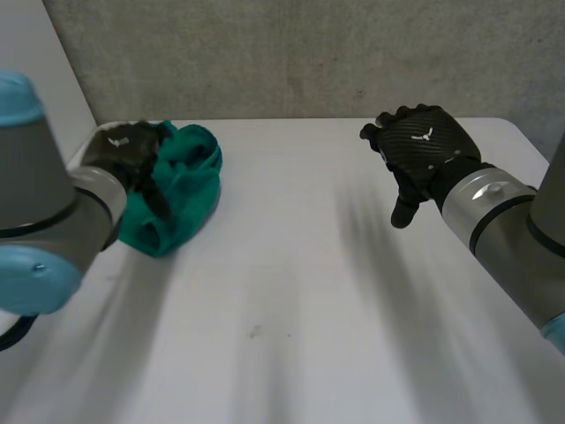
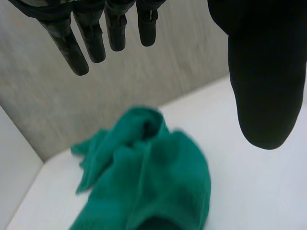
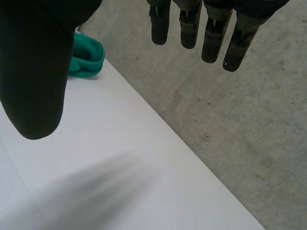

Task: Fold the towel.

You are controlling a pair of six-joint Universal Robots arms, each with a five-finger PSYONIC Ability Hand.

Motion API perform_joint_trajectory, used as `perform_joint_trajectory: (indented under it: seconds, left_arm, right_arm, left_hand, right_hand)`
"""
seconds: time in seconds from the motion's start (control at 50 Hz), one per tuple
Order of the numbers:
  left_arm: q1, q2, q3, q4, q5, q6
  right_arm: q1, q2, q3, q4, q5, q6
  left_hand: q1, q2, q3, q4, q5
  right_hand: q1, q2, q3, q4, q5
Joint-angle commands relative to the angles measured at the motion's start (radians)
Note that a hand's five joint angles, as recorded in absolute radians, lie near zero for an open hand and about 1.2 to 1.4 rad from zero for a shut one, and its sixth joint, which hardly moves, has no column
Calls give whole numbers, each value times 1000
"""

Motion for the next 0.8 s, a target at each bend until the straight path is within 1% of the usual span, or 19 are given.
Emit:
perform_joint_trajectory:
  seconds: [0.02,0.12,0.16,0.18,0.2,0.22,0.24,0.28,0.32,0.36,0.38,0.42,0.46,0.56,0.62,0.64,0.66,0.68,0.8]
  left_arm:
    - [58,-269,118,-3,-8,74]
    - [77,-360,162,-3,-3,76]
    - [78,-420,194,1,1,77]
    - [78,-441,210,7,-2,77]
    - [78,-441,210,7,-2,77]
    - [78,-446,219,11,-3,77]
    - [80,-445,222,40,-9,74]
    - [83,-435,222,57,-14,74]
    - [86,-361,209,129,-51,73]
    - [86,-331,201,143,-59,68]
    - [77,-237,163,181,-62,62]
    - [71,-201,150,192,-59,63]
    - [43,-63,106,206,-49,63]
    - [-36,117,57,200,-14,68]
    - [-73,209,32,186,10,73]
    - [-82,242,24,179,20,74]
    - [-98,303,18,165,36,76]
    - [-106,357,15,148,53,76]
    - [-121,467,14,106,104,74]
  right_arm:
    - [1,35,4,-24,3,-16]
    - [1,50,4,-25,4,-18]
    - [1,56,4,-28,4,-18]
    - [1,58,4,-31,4,-18]
    - [1,60,4,-33,6,-18]
    - [1,61,4,-37,7,-18]
    - [1,61,4,-37,7,-18]
    - [1,63,0,-42,7,-18]
    - [1,61,-4,-47,7,-18]
    - [-2,61,-12,-51,7,-18]
    - [-7,61,-15,-53,9,-18]
    - [-17,60,-19,-56,7,-16]
    - [-31,60,-35,-63,6,-12]
    - [-105,84,-95,-65,-13,8]
    - [-114,174,-176,-65,-58,57]
    - [-114,175,-176,-65,-59,57]
    - [-117,257,-253,-62,-124,141]
    - [-117,286,-285,-62,-158,184]
    - [-113,450,-487,-47,-379,480]
  left_hand:
    - [4,-7,-17,-8,-23]
    - [45,35,24,33,18]
    - [174,163,152,162,146]
    - [361,350,339,349,333]
    - [363,352,341,350,335]
    - [575,564,553,563,547]
    - [1198,1188,1177,1186,1171]
    - [1205,1194,1183,1193,1177]
    - [1205,1194,1183,1193,1177]
    - [1205,1194,1183,1193,1177]
    - [1205,1194,1183,1193,1177]
    - [1205,1194,1183,1193,1177]
    - [1205,1194,1183,1193,1177]
    - [1205,1194,1183,1193,1177]
    - [1205,1194,1183,1193,1177]
    - [1205,1194,1183,1193,1177]
    - [1205,1194,1183,1193,1177]
    - [1205,1194,1183,1193,1177]
    - [1205,1194,1183,1193,1177]
  right_hand:
    - [9,-50,-38,-57,-63]
    - [9,-50,-38,-57,-63]
    - [9,-50,-38,-57,-63]
    - [9,-50,-38,-57,-63]
    - [9,-50,-38,-57,-63]
    - [9,-50,-38,-57,-63]
    - [9,-50,-38,-57,-63]
    - [9,-50,-38,-57,-63]
    - [9,-50,-38,-57,-63]
    - [9,-50,-38,-57,-63]
    - [9,-50,-38,-57,-63]
    - [9,-50,-38,-57,-63]
    - [9,-50,-38,-57,-63]
    - [9,-50,-38,-57,-63]
    - [9,-50,-38,-57,-63]
    - [9,-50,-38,-57,-63]
    - [9,-50,-38,-57,-63]
    - [9,-50,-38,-57,-63]
    - [9,-50,-38,-57,-63]
